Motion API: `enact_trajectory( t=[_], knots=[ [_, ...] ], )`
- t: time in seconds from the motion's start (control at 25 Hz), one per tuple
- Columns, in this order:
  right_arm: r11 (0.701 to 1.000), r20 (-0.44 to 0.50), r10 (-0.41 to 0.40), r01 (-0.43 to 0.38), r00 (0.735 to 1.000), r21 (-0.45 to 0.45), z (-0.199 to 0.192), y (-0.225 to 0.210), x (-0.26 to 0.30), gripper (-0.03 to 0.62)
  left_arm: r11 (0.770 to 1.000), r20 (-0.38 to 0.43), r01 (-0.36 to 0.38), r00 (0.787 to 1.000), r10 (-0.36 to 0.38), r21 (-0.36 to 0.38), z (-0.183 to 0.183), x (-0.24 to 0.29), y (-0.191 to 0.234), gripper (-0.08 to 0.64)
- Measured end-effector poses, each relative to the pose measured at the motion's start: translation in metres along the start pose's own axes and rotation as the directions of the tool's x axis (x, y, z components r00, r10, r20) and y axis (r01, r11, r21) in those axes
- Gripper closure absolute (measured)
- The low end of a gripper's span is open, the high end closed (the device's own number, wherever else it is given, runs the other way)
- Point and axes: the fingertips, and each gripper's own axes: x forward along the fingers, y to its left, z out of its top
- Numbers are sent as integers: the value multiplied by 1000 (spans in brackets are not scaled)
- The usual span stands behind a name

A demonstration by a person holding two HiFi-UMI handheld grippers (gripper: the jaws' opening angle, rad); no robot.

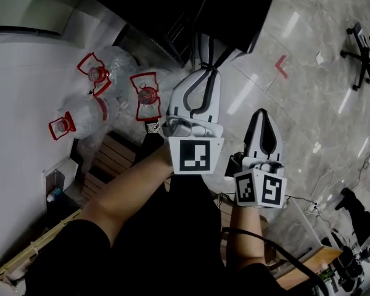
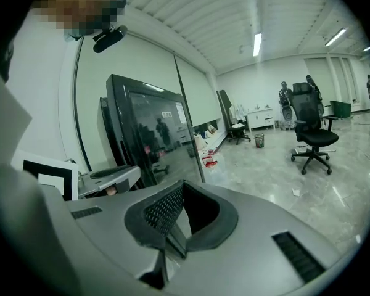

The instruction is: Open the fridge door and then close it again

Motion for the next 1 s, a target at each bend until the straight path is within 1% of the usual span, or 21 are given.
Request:
enact_trajectory(
  t=[0.2, 0.48, 0.6, 0.72, 0.92, 1.0],
  knots=[
    [999, -10, 39, -40, 999, -15, 1, 19, 12, 577, 1000, -20, -23, 1000, 22, -22, -3, -1, 29, 528],
    [996, -24, 82, -83, 996, -33, 0, 48, 29, 577, 999, -23, -44, 999, 44, -9, -8, 0, 63, 526],
    [995, -29, 90, -91, 995, -40, 0, 57, 35, 577, 999, -24, -50, 998, 49, -15, -11, 2, 74, 525],
    [994, -33, 94, -95, 995, -44, -1, 62, 37, 577, 998, -31, -57, 998, 56, -30, -12, 2, 83, 525],
    [994, -30, 99, -100, 995, -48, -1, 73, 41, 577, 999, -17, -43, 999, 42, -25, -13, 3, 87, 523],
    [993, -23, 107, -108, 994, -52, 4, 80, 41, 577, 999, -28, -39, 999, 38, -34, -14, 1, 88, 523]
  ],
)
